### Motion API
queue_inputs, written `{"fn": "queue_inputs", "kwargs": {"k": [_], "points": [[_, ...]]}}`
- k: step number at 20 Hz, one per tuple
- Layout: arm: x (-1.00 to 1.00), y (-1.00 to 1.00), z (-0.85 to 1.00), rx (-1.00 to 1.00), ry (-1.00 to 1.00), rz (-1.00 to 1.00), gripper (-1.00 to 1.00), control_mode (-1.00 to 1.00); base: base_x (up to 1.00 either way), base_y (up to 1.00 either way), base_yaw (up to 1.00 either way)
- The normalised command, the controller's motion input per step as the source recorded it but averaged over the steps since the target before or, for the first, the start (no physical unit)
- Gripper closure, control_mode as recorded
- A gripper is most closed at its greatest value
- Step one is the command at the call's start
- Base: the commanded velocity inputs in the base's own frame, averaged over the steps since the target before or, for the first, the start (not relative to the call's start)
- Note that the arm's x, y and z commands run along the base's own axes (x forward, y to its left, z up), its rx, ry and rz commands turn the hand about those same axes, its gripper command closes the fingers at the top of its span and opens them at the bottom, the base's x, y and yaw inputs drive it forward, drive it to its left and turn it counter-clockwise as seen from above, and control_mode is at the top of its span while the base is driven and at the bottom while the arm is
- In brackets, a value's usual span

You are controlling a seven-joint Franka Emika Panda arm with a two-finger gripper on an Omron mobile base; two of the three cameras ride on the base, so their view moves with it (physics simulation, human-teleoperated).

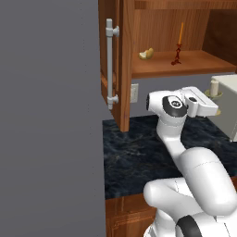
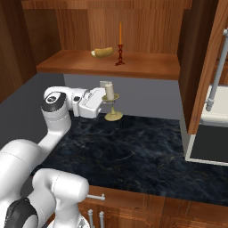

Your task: Pick the candle and candle from the dining table and place them in the open cabinet. Close the cabinet after placing the objects.

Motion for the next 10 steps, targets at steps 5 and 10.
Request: {"fn": "queue_inputs", "kwargs": {"k": [5, 10], "points": [[-0.13, 0.0, 0.39, 0.0, 0.0, 0.1, 1.0, -1.0, 0.0, 0.0, 0.0], [-0.12, -0.02, 0.34, 0.0, 0.0, 0.15, 1.0, -1.0, 0.0, 0.0, 0.0]]}}
